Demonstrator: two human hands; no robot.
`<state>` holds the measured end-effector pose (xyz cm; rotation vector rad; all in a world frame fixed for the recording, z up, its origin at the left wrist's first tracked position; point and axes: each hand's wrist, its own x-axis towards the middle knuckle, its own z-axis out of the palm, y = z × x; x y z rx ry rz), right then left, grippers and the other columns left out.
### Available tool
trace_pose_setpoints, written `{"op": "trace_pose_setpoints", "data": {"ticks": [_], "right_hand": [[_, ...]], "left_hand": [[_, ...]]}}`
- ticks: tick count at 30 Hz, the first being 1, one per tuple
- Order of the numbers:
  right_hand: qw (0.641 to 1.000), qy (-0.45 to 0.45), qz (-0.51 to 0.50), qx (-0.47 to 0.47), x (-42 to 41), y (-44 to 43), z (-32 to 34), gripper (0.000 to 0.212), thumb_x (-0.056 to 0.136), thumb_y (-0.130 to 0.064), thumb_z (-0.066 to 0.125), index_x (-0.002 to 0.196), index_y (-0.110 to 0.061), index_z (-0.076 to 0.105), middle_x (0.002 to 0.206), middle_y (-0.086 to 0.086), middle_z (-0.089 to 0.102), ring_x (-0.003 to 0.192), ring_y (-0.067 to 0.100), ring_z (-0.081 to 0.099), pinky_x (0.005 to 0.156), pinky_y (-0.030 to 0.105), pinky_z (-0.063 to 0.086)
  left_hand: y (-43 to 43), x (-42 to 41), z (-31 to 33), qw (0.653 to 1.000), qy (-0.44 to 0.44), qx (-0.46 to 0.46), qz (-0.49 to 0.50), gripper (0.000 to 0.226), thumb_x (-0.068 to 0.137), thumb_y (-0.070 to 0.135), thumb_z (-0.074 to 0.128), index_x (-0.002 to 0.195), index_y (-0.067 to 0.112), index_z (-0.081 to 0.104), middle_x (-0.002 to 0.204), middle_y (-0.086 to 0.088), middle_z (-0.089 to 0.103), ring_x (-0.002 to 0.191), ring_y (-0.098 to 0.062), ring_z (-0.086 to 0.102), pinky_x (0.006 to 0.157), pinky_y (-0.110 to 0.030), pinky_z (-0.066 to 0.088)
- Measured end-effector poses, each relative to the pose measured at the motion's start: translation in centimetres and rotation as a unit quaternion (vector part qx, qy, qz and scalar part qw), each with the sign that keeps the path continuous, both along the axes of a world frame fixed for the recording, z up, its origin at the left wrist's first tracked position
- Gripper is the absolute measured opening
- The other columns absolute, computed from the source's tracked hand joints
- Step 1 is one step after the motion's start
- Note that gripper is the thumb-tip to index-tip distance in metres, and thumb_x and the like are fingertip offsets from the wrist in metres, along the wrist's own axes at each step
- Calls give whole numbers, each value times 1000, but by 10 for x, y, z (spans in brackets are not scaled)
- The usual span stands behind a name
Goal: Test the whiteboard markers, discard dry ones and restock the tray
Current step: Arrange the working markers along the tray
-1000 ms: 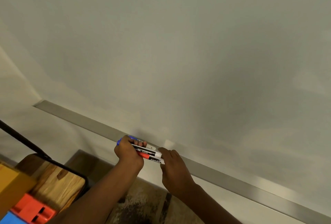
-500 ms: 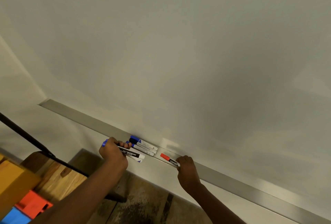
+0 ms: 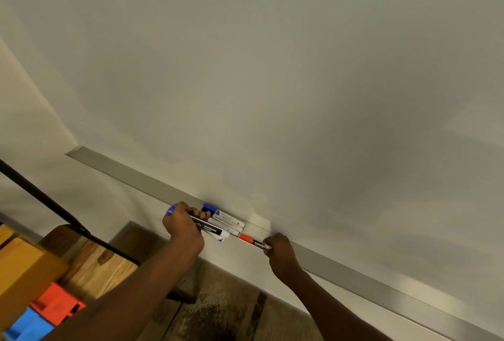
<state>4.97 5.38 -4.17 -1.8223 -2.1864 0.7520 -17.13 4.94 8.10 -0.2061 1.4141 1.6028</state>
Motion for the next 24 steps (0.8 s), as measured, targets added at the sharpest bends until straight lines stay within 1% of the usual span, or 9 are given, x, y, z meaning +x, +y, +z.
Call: {"op": "trace_pose_setpoints", "data": {"ticks": [3, 5, 8, 12, 16, 20, 22, 24], "right_hand": [[1000, -6, 16, 9, -2, -1, -2, 25, 95, -9, 48, 112, -13, 67, 101, 5, 53, 96, 19, 44, 74, 21, 26], [999, -15, 25, 15, -2, -1, -1, 27, 96, -8, 46, 113, -12, 66, 108, 8, 56, 102, 22, 47, 76, 21, 27], [999, -14, 24, 18, -3, -1, 2, 28, 96, -9, 45, 113, -11, 67, 109, 10, 58, 104, 23, 48, 77, 22, 29], [999, -24, 23, 15, -2, 1, 4, 30, 96, -11, 47, 121, -11, 64, 116, 10, 58, 109, 23, 48, 90, 24, 36], [999, -24, 34, 26, -2, 0, 4, 29, 97, -13, 47, 120, -9, 64, 116, 10, 60, 109, 25, 49, 92, 25, 36], [999, -5, 19, 39, -1, 0, 3, 28, 93, -17, 56, 118, -7, 65, 115, 10, 61, 110, 25, 51, 95, 25, 37], [999, 21, 11, 48, -3, 1, 3, 30, 91, -19, 61, 117, -6, 66, 115, 8, 61, 111, 23, 50, 96, 24, 35], [996, 66, 4, 66, -10, 2, 10, 27, 88, -20, 65, 111, -5, 69, 111, 8, 63, 107, 22, 52, 93, 24, 38]], "left_hand": [[2, 2, 0, 1000, -1, -3, -2, 12, 87, 7, 48, 75, 8, 50, 58, -6, 48, 45, -17, 52, 60, -35, 55], [3, 4, 1, 1000, -4, 0, -1, 13, 87, 6, 48, 74, 8, 50, 57, -6, 48, 42, -16, 52, 61, -35, 54], [4, 7, 2, 1000, -16, 11, -6, 15, 86, 5, 46, 71, 8, 48, 53, -5, 47, 41, -17, 50, 61, -36, 54], [6, 10, 1, 999, -25, 32, -9, 19, 85, 3, 43, 67, 9, 46, 52, -6, 45, 42, -18, 48, 57, -36, 53], [7, 12, -1, 998, -33, 46, -22, 22, 84, 2, 41, 64, 10, 43, 50, -6, 43, 41, -19, 45, 55, -35, 51], [10, 14, -1, 996, -43, 67, -29, 23, 83, 0, 40, 62, 10, 40, 50, -7, 41, 42, -21, 42, 56, -36, 51], [11, 15, -1, 995, -44, 77, -37, 24, 83, -1, 39, 63, 10, 39, 50, -8, 41, 42, -22, 41, 57, -37, 51], [11, 16, -3, 994, -44, 83, -48, 23, 82, -1, 39, 62, 10, 39, 50, -9, 41, 43, -22, 41, 59, -38, 51]]}}
